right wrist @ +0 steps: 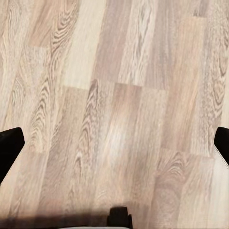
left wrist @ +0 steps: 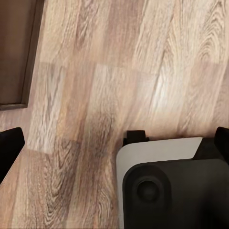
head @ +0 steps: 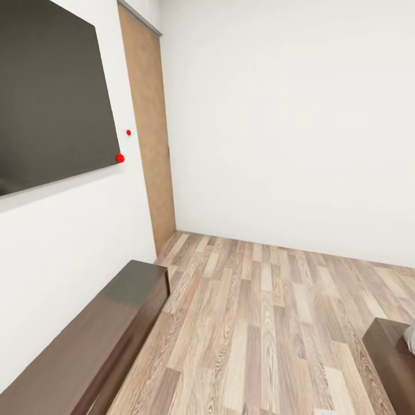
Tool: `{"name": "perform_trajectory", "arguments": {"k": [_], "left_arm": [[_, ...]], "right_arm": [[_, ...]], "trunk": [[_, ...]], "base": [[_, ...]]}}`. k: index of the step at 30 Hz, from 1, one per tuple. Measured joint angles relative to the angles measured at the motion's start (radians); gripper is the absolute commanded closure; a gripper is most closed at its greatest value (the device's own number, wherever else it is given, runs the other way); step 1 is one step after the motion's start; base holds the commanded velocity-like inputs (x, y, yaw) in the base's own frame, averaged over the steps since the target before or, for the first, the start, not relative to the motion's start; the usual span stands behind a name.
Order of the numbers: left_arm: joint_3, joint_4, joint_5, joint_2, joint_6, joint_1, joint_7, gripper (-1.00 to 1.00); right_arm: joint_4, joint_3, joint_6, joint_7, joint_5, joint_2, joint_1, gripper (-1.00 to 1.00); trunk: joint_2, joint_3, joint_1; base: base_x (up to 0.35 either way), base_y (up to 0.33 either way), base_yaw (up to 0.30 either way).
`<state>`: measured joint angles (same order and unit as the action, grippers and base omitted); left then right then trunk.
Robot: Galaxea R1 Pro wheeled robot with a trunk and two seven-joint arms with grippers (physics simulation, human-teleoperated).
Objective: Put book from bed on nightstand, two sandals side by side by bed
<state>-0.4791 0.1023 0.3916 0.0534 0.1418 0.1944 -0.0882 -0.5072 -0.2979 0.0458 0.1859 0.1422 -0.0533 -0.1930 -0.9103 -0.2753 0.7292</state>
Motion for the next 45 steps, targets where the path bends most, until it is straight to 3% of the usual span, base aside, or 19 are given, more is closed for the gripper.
{"name": "perform_trajectory", "arguments": {"k": [26, 45], "left_arm": [[0.0, 0.0, 0.0, 0.0, 0.0, 0.0, 0.0, -1.0], [0.0, 0.0, 0.0, 0.0, 0.0, 0.0, 0.0, -1.0]], "right_arm": [[0.0, 0.001, 0.0, 0.0, 0.002, 0.003, 0.0, -1.0], [0.0, 0.001, 0.0, 0.0, 0.002, 0.003, 0.0, -1.0]], "trunk": [[0.0, 0.0, 0.0], [0.0, 0.0, 0.0]], "base": [[0.323, -0.122, 0.0], [0.327, -0.018, 0.0]]}}
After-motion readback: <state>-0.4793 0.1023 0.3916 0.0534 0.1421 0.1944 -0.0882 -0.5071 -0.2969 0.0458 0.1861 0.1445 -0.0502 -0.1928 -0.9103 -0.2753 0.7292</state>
